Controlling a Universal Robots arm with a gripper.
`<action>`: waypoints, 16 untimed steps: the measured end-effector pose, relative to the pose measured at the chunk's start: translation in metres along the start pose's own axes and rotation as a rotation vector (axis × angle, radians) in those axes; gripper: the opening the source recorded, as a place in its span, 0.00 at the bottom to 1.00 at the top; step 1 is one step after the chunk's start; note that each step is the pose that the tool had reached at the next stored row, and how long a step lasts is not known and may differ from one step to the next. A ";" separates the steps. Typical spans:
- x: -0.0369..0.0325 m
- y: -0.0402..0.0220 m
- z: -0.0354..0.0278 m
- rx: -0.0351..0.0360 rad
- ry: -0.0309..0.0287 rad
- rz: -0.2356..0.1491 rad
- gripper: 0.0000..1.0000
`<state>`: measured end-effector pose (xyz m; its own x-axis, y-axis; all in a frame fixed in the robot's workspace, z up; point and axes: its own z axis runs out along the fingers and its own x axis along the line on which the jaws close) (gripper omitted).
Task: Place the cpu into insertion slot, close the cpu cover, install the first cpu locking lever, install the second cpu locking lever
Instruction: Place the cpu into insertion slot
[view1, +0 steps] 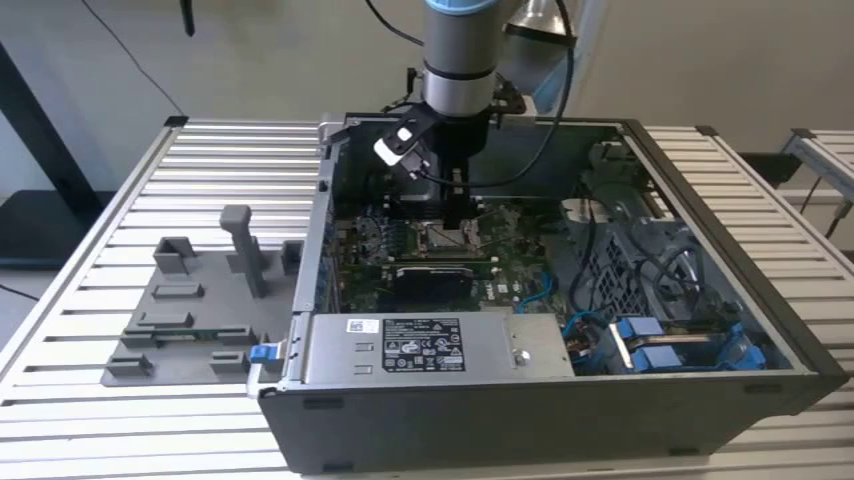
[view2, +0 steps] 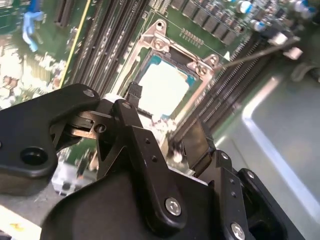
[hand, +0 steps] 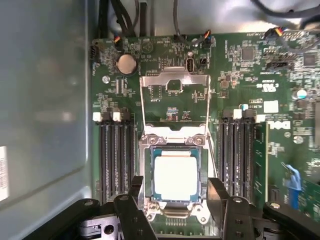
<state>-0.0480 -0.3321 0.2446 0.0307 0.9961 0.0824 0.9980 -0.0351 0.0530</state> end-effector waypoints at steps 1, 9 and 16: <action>0.0004 0.0003 -0.0049 0.0000 0.0000 0.000 0.62; 0.0022 0.0014 -0.0262 0.0000 -0.0010 0.000 0.54; 0.0024 0.0092 -0.0258 0.0015 -0.0015 0.000 0.24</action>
<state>-0.0402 -0.3321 0.2709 0.0307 0.9962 0.0810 0.9981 -0.0350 0.0515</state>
